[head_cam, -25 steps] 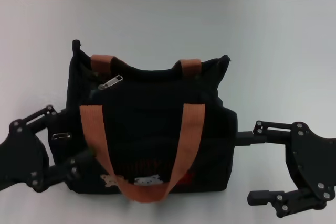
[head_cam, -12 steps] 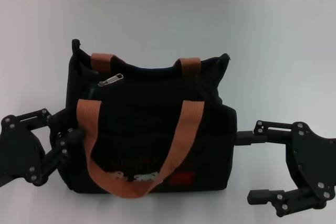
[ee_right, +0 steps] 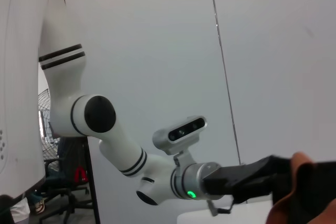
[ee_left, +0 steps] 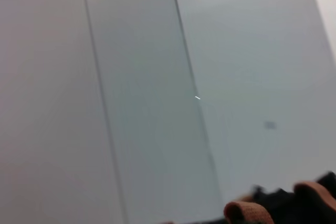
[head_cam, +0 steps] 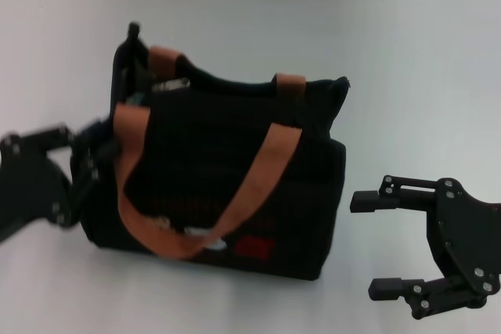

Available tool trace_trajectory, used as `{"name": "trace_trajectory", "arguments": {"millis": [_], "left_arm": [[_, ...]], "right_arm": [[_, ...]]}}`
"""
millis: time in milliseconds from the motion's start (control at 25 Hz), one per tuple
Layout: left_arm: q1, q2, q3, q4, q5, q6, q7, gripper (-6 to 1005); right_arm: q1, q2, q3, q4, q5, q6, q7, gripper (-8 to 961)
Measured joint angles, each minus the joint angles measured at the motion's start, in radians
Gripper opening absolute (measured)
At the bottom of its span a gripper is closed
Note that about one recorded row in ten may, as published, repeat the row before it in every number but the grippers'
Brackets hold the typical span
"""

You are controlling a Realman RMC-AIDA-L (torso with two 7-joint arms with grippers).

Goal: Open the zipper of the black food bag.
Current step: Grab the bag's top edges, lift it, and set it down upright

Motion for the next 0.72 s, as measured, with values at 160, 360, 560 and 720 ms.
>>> {"name": "trace_trajectory", "arguments": {"millis": [160, 360, 560, 720], "left_arm": [[-0.068, 0.001, -0.036, 0.005, -0.028, -0.009, 0.047, 184], [-0.136, 0.002, -0.037, 0.097, -0.069, 0.012, 0.083, 138], [-0.154, 0.006, -0.046, 0.153, -0.096, 0.036, -0.017, 74], [-0.113, 0.014, -0.048, 0.154, -0.102, 0.077, -0.102, 23]], "right_arm": [[0.005, -0.001, 0.000, 0.009, 0.003, 0.000, 0.002, 832], [0.006, -0.001, 0.001, 0.011, 0.003, 0.019, 0.031, 832], [0.003, -0.002, 0.004, 0.011, 0.007, 0.032, 0.044, 831], [0.001, -0.002, 0.009, 0.012, 0.011, 0.047, 0.044, 831]]}}
